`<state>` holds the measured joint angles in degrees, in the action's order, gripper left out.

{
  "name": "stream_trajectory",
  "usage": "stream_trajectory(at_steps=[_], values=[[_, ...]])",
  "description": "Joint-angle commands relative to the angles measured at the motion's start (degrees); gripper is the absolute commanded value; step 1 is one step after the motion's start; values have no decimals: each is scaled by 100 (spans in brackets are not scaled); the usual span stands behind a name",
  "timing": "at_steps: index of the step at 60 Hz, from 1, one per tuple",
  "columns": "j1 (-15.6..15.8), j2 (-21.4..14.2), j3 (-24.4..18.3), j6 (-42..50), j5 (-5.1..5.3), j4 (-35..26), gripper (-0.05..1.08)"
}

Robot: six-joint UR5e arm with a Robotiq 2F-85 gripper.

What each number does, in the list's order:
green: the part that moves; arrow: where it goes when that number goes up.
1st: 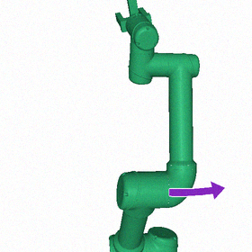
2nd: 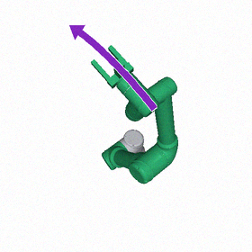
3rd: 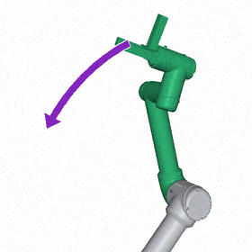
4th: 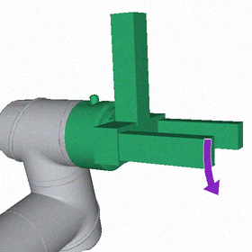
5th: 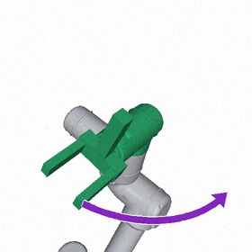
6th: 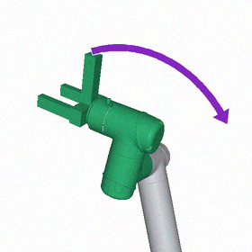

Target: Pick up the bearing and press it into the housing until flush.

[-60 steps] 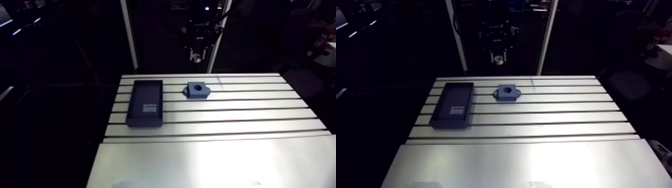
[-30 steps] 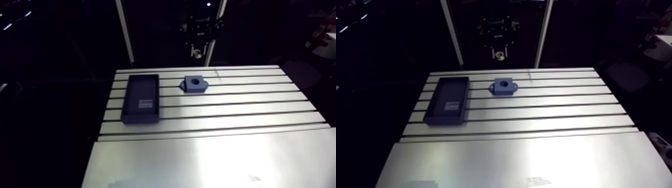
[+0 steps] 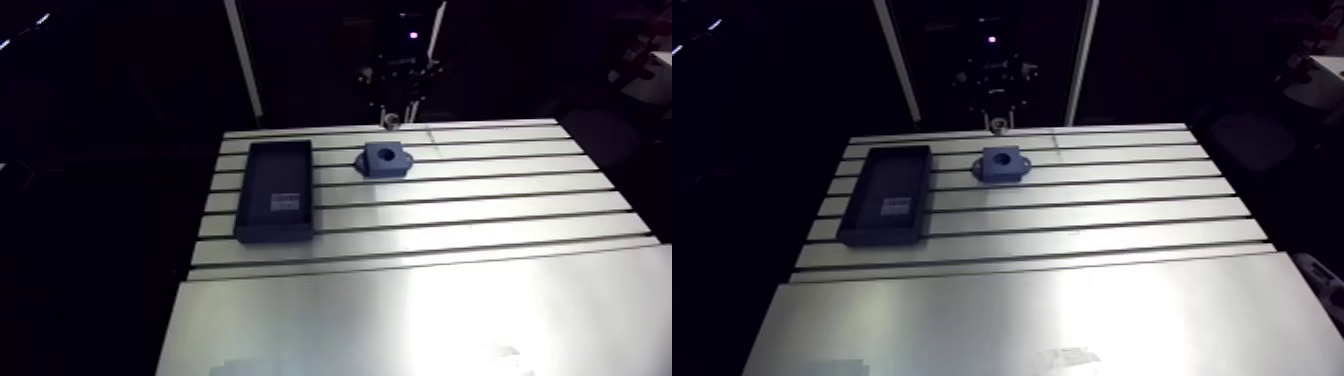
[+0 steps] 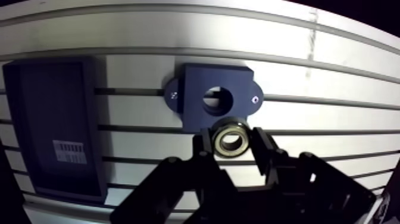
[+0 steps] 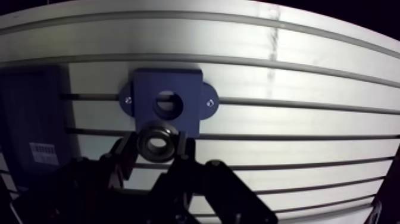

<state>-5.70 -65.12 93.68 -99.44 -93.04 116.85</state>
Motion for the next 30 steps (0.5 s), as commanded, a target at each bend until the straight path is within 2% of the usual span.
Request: stream_trajectory(at_steps=[1,30], values=[[-36,150,58,-1,0,156,69],[-27,456,14,-28,0,272,69]])
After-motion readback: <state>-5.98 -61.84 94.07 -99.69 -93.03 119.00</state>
